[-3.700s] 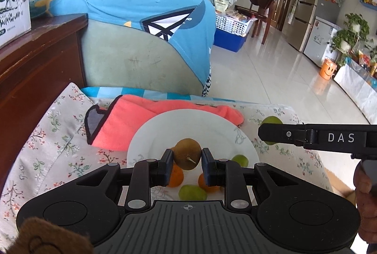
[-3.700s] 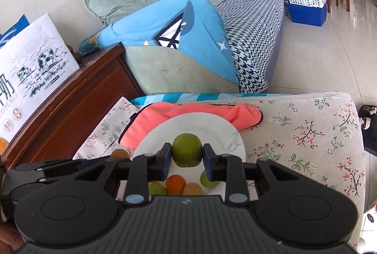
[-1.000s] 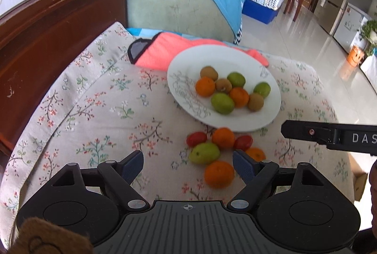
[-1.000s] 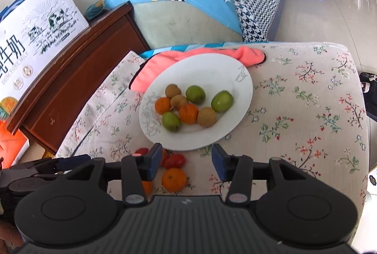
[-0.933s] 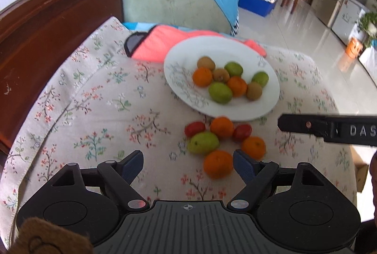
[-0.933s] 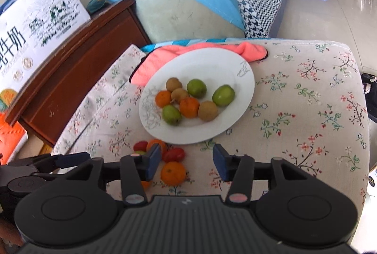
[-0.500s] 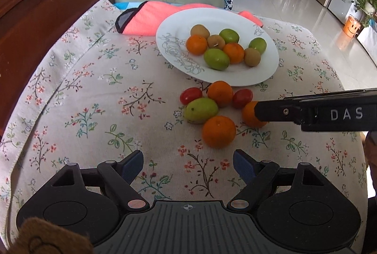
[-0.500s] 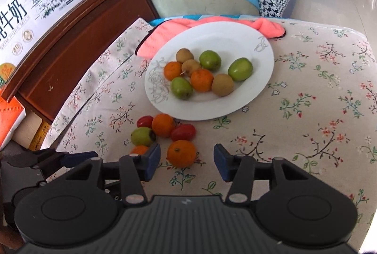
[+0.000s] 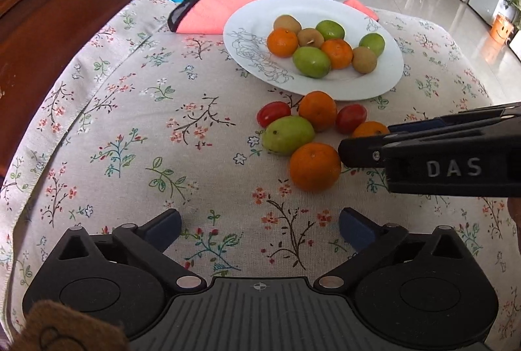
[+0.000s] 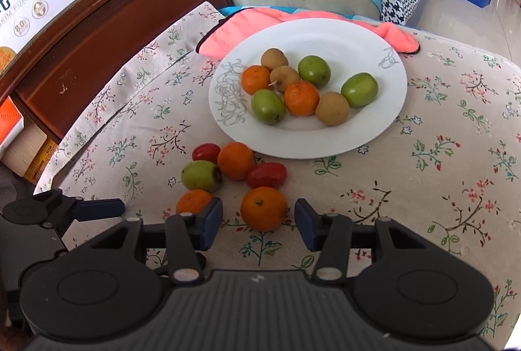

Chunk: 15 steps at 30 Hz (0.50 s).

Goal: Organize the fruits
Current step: 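Grasp a tangerine with the right tool while the left tool grasps another tangerine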

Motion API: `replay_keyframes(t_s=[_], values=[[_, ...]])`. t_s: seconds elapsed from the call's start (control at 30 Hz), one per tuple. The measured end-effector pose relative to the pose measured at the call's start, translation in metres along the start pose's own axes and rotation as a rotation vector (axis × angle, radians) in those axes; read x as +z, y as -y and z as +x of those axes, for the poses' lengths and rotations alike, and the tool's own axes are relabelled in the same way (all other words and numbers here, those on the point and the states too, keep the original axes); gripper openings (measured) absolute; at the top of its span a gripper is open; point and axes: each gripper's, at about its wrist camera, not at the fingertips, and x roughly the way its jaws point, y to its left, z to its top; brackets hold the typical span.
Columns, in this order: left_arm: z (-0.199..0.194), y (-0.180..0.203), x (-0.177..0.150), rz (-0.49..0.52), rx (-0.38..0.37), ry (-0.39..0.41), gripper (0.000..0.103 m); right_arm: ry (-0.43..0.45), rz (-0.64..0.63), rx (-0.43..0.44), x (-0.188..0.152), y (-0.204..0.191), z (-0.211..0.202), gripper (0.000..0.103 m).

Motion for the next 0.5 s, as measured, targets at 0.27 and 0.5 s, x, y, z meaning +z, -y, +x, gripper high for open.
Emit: replay_keyframes(t_s=[0.27,0.5], values=[[-0.0002,0.0012,-0.0001,-0.014,0.010,0.002,0.103,0.013,-0.060,-0.040,-0.0021,-0.0052,0.0025,0.035],[-0.0010,0.0031,0.0058,-0.037,-0.008,-0.031,0.103,0.021,-0.051,-0.034,-0.0019,0.0018,-0.0047,0.032]])
